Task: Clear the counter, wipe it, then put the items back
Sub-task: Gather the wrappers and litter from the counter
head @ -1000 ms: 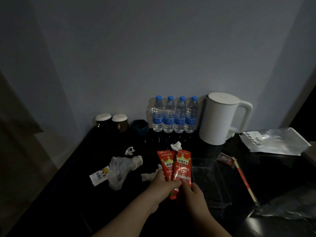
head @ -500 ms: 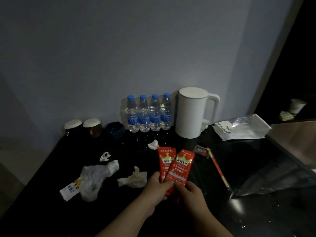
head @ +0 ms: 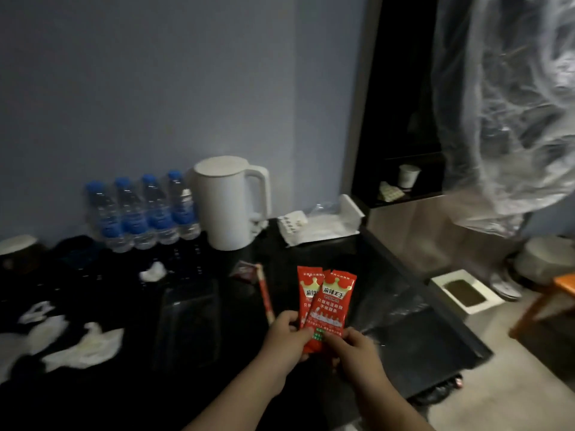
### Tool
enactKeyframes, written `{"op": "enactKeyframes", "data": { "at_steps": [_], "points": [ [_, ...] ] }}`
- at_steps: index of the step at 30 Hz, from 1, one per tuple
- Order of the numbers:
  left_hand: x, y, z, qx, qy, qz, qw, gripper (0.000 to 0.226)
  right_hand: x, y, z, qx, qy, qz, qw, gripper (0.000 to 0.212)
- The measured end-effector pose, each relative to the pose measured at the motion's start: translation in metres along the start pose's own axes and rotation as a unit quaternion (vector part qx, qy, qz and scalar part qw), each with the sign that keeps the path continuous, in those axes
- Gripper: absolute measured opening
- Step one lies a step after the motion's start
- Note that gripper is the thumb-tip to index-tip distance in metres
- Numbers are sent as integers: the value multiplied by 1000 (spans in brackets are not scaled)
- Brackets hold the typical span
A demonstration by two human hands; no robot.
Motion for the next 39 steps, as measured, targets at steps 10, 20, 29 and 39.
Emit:
{"op": "enactKeyframes", "data": {
  "at_steps": [10, 20, 29, 39],
  "points": [
    [23, -224, 51, -126, -1, -41, 991, 24, 1, 214, -58, 124, -32, -46, 991, 11],
    [51, -361, 12, -156, -5, -62, 986, 13, -24, 304, -150, 222, -4, -55, 974, 18],
    [81, -473, -54, -142, 43, -36, 988, 16, -55, 359, -274, 240, -27, -11, 970, 12],
    [37, -534, -130, 11, 200, -15, 980, 28, -21, 363, -386, 135, -82, 76, 985, 18]
  ]
}}
Point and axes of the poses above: each hand's wrist, its own z-axis away from the middle knuckle, its own y-axis out of the back of the hand, x = y × z, the point moved 2 cm from there along -z, towards the middle knuckle, and after that the axes turned 13 degrees about x, right-handed, at the moved point
